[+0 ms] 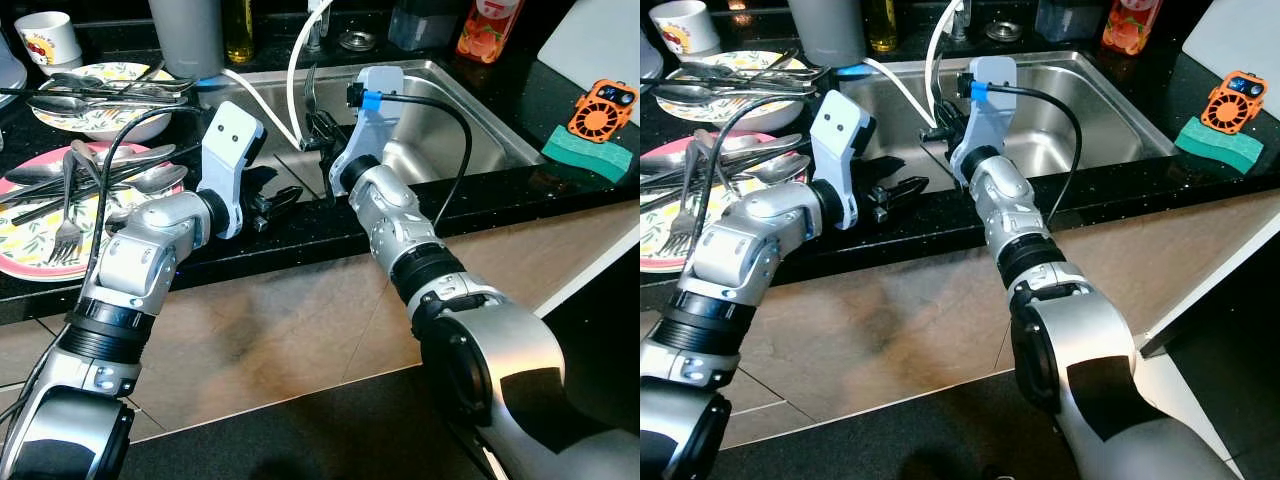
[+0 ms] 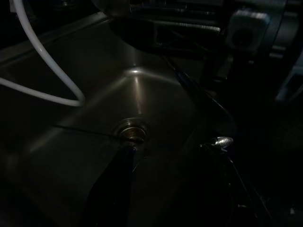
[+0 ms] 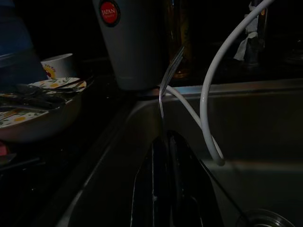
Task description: Kitchen organization
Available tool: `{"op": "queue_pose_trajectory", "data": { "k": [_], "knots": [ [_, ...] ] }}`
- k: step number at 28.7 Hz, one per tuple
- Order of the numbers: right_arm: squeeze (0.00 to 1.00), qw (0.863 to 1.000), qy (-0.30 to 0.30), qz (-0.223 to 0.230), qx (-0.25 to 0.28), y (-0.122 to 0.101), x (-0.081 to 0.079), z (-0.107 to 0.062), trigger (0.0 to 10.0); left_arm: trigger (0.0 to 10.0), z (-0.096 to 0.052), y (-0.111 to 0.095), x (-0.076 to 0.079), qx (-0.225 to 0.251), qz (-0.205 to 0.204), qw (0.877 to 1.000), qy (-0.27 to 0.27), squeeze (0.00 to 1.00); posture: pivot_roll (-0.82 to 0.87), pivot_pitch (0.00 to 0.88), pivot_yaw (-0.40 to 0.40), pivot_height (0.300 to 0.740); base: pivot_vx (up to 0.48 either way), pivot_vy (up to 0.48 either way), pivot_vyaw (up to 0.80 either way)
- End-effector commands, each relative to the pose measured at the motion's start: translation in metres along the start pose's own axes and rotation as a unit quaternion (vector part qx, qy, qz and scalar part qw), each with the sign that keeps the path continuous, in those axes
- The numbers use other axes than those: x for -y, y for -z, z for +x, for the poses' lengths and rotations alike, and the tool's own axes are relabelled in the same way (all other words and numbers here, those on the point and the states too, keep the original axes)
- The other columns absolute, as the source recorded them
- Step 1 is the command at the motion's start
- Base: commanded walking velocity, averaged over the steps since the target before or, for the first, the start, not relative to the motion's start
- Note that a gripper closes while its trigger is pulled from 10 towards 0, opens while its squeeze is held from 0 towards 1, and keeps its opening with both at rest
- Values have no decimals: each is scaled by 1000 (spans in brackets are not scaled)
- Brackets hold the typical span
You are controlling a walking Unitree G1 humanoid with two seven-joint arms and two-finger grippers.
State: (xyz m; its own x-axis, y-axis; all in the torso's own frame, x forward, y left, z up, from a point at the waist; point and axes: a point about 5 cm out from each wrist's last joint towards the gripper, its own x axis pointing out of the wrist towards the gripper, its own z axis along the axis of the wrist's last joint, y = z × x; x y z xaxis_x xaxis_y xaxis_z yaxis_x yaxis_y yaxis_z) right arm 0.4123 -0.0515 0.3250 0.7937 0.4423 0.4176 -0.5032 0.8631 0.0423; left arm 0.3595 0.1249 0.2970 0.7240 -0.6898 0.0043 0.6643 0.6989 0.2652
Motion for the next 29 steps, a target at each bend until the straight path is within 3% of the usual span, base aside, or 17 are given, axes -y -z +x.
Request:
{"op": "queue_pose_trajectory", "data": {
  "k": [1, 12, 13, 15, 16, 18, 19, 20, 27, 29],
  "knots": [
    [0, 1000, -10, 1, -14, 7, -5, 0, 10000, 10000, -3, -1, -4, -7, 6, 1000, -1, 0, 14, 307, -24, 740, 0, 0, 0],
    [0, 997, -56, -22, -39, 16, -14, -1, 10000, 10000, -2, 2, 0, -16, 3, 1000, 18, 0, 8, 306, -24, 740, 0, 0, 0],
    [804, 998, -54, -20, -39, 16, -13, -2, 10000, 10000, -1, 3, 0, -17, 4, 1000, 17, 0, 7, 304, -24, 740, 0, 0, 0],
    [804, 998, -53, -20, -39, 15, -13, -2, 10000, 10000, -1, 3, -1, -17, 5, 1000, 16, 0, 7, 304, -24, 740, 0, 0, 0],
    [1000, 998, -52, -20, -39, 15, -12, -2, 10000, 10000, -1, 2, -1, -16, 5, 1000, 15, 0, 7, 302, -25, 740, 0, 0, 0],
    [1000, 998, -48, -24, -37, 13, -12, -1, 10000, 10000, 0, 1, -2, -13, 6, 1000, 11, 0, 6, 300, -25, 740, 0, 0, 0],
    [424, 998, -45, -24, -33, 10, -11, 0, 10000, 10000, 0, 0, -4, -11, 8, 1000, 8, 0, 5, 296, -25, 740, 0, 0, 0],
    [0, 998, -44, -24, -30, 9, -11, 1, 10000, 10000, 0, -1, -4, -9, 10, 1000, 7, 0, 4, 294, -25, 740, 0, 0, 0],
    [0, 999, -33, -26, -18, 1, -7, 3, 10000, 10000, -1, -6, -8, -1, 15, 1000, 1, 0, -1, 273, -24, 740, 0, 0, 0],
    [0, 1000, -11, -12, 9, -13, 0, 5, 10000, 10000, -2, -12, -13, 18, 17, 999, -27, 0, -8, 258, -26, 740, 0, 0, 0]
  ]
}}
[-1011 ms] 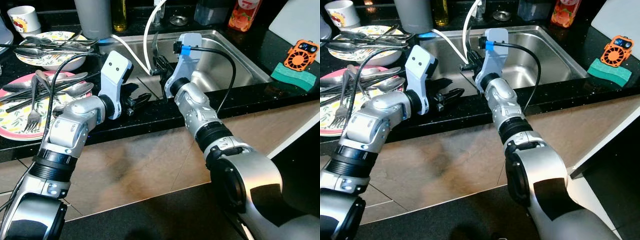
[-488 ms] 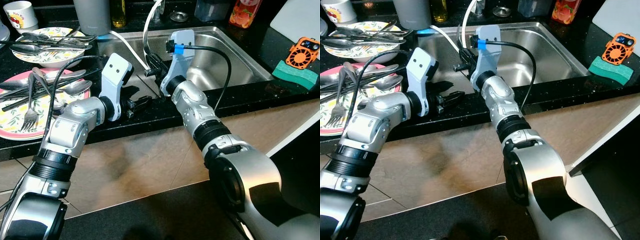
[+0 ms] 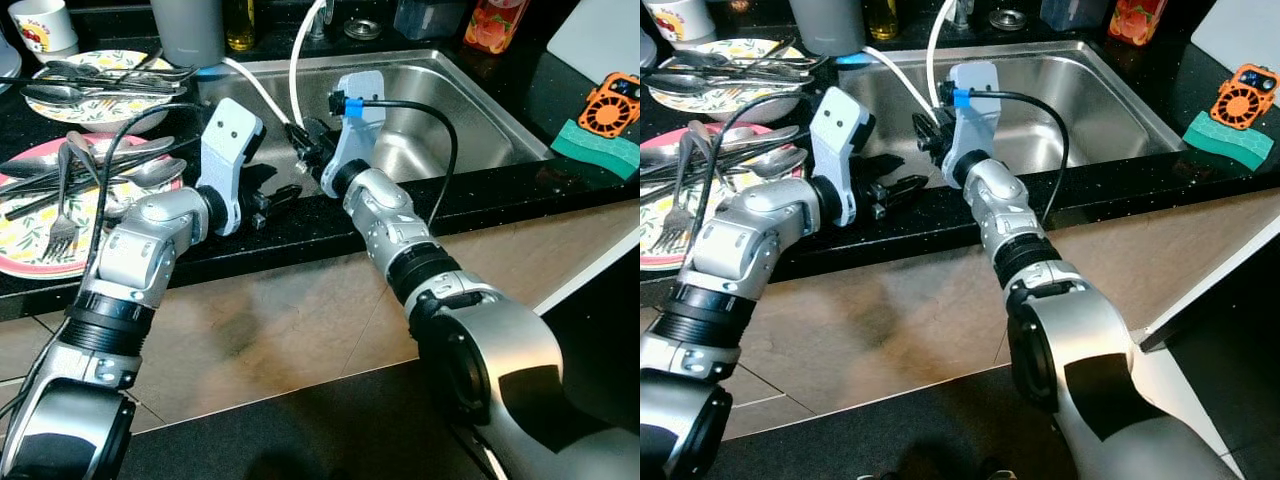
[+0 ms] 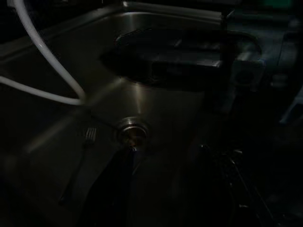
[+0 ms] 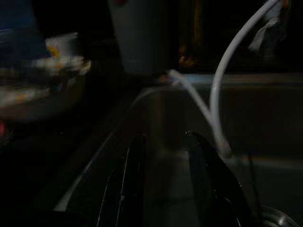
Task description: Kitchen organization
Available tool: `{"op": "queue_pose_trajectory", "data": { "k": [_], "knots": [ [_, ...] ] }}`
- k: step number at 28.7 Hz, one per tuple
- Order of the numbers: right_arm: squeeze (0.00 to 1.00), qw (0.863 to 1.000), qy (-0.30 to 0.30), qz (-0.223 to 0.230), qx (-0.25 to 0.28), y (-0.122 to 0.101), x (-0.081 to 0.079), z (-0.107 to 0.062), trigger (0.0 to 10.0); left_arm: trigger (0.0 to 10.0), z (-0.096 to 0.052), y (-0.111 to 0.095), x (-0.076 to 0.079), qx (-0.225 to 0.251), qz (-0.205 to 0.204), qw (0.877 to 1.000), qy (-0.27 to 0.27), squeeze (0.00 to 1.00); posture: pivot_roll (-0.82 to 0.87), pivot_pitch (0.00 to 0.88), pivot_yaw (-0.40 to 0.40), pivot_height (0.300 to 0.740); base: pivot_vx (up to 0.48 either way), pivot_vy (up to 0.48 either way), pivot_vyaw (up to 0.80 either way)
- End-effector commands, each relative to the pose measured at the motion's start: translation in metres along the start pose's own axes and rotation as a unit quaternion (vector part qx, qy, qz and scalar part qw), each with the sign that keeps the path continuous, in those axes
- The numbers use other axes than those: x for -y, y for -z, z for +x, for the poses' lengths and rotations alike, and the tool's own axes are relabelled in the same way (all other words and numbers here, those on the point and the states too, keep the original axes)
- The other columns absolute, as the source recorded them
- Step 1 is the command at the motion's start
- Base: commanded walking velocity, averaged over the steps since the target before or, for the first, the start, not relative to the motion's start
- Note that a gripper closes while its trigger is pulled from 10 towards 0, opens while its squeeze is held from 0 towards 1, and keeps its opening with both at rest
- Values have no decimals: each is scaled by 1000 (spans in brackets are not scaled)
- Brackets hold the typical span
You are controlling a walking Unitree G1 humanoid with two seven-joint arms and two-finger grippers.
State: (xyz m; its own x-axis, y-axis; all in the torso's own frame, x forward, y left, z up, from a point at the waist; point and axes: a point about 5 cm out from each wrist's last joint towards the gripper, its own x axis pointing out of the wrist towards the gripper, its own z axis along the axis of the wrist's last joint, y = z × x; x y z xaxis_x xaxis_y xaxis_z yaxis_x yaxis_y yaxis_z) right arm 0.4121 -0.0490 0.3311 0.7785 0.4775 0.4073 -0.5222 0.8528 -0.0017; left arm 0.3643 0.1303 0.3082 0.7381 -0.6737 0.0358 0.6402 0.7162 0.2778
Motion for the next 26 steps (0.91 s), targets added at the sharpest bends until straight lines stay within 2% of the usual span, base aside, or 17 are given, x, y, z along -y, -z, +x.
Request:
{"op": "queue_pose_trajectory", "data": {
  "k": [1, 5, 8, 12, 18, 21, 26],
  "knots": [
    [0, 1000, 16, 9, 23, -12, 6, 2, 10000, 10000, -1, -5, -5, 13, 10, 1000, -24, 0, -10, 254, -27, 740, 0, 0, 0],
    [0, 996, 60, 19, 67, -30, 23, 0, 10000, 10000, -1, -20, -12, 90, -10, 991, -99, 0, -17, 237, -26, 740, 0, 0, 0],
    [0, 993, 80, 15, 88, -37, 31, -4, 10000, 10000, -1, -24, -14, 108, -39, 985, -133, 0, -20, 225, -22, 740, 0, 0, 0],
    [0, 987, 97, 14, 131, -41, 40, -13, 10000, 10000, 0, -27, -1, 113, -1, 986, -125, 0, -23, 211, -12, 740, 0, 0, 0],
    [0, 982, 105, 9, 155, -43, 45, -20, 10000, 10000, -5, -27, -5, 123, -12, 982, -143, 0, -25, 195, -5, 740, 0, 0, 0],
    [0, 977, 123, 12, 171, -40, 53, -32, 10000, 10000, -13, -30, -11, 141, -9, 975, -172, 0, -19, 184, -9, 740, 0, 0, 0],
    [0, 975, 134, 10, 176, -36, 55, -43, 10000, 10000, -19, -36, 0, 170, -20, 974, -151, 0, -16, 175, -11, 740, 0, 0, 0]
  ]
}}
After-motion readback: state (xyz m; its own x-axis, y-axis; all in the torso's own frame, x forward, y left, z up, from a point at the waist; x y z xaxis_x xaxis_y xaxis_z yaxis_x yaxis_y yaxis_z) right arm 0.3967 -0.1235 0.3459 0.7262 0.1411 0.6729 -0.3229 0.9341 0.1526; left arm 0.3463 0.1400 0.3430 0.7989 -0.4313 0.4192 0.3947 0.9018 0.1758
